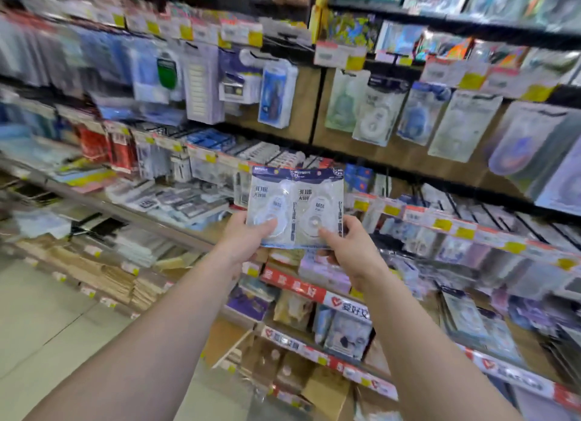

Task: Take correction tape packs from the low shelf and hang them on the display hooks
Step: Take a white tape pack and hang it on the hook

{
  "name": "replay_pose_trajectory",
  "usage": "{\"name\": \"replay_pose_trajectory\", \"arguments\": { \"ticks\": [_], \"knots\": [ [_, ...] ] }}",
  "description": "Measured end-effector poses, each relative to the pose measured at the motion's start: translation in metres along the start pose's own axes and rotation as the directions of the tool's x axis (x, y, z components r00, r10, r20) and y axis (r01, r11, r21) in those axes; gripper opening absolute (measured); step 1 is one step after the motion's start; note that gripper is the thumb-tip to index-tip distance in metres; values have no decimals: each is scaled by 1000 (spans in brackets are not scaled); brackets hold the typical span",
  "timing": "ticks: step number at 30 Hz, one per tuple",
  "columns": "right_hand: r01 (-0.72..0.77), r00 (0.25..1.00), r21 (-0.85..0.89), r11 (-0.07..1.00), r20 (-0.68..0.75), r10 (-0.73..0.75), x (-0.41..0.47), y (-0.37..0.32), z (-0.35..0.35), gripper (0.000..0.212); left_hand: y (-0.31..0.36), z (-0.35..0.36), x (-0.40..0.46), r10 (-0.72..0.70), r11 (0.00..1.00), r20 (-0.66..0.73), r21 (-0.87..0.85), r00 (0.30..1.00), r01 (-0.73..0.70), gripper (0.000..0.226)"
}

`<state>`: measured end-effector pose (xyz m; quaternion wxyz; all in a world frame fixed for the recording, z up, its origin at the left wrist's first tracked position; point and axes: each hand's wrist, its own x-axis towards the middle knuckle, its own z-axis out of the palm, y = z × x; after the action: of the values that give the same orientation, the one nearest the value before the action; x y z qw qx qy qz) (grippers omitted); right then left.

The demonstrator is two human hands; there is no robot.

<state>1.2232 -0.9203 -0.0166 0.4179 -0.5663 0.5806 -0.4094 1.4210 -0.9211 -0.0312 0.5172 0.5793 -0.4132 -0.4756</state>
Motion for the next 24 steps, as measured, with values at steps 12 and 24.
{"name": "replay_pose_trajectory", "arguments": {
  "ticks": [12, 24],
  "knots": [
    [142, 986, 117, 983, -107, -130, 49, -34, -34, 34, 53, 39, 44, 215, 977, 3, -7, 977, -215, 29],
    [281, 945, 149, 948, -217, -246, 130, -56, -101, 54, 93, 102, 107, 338, 925, -14, -178, 941, -335, 30]
  ]
}}
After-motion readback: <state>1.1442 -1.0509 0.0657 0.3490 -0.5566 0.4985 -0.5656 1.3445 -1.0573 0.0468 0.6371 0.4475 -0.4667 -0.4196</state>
